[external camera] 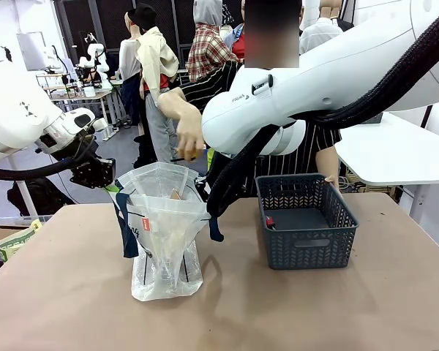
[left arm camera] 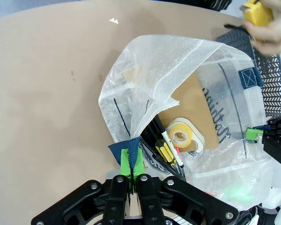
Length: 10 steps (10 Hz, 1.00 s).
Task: Transfer purchased items from the store into the shopping bag.
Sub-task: Move the Reusable shopping bag to the right side of the table.
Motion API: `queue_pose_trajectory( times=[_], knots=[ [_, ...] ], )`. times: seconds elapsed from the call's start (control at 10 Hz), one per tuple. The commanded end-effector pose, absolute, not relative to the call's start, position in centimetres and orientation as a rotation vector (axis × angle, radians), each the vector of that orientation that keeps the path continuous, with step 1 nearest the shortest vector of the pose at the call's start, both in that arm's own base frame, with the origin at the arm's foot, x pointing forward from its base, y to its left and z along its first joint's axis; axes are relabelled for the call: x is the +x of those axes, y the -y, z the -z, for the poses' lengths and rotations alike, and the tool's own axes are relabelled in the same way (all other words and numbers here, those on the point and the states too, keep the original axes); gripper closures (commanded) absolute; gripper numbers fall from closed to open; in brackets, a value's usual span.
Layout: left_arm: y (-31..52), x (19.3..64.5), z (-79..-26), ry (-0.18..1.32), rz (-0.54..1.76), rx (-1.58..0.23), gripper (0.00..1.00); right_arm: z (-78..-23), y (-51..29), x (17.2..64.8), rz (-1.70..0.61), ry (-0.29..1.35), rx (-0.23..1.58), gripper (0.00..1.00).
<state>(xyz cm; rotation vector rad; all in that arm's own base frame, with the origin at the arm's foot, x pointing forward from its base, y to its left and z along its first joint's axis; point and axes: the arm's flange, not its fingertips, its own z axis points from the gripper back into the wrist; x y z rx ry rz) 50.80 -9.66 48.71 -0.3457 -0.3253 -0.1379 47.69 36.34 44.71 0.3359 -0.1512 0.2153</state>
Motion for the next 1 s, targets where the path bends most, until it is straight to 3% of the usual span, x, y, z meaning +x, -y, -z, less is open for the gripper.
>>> queue_pose_trajectory(
  times=[0.0, 0.9],
  knots=[
    [9.52, 50.62, -48.91, 0.332, 0.136, -0.342, 1.00, -44.64, -35.97, 47.67, -0.231, 0.141, 0.358, 1.00],
    [9.52, 50.62, -48.91, 0.332, 0.136, -0.342, 1.00, -44.64, -35.97, 47.67, -0.231, 0.141, 0.358, 1.00]
  ],
)
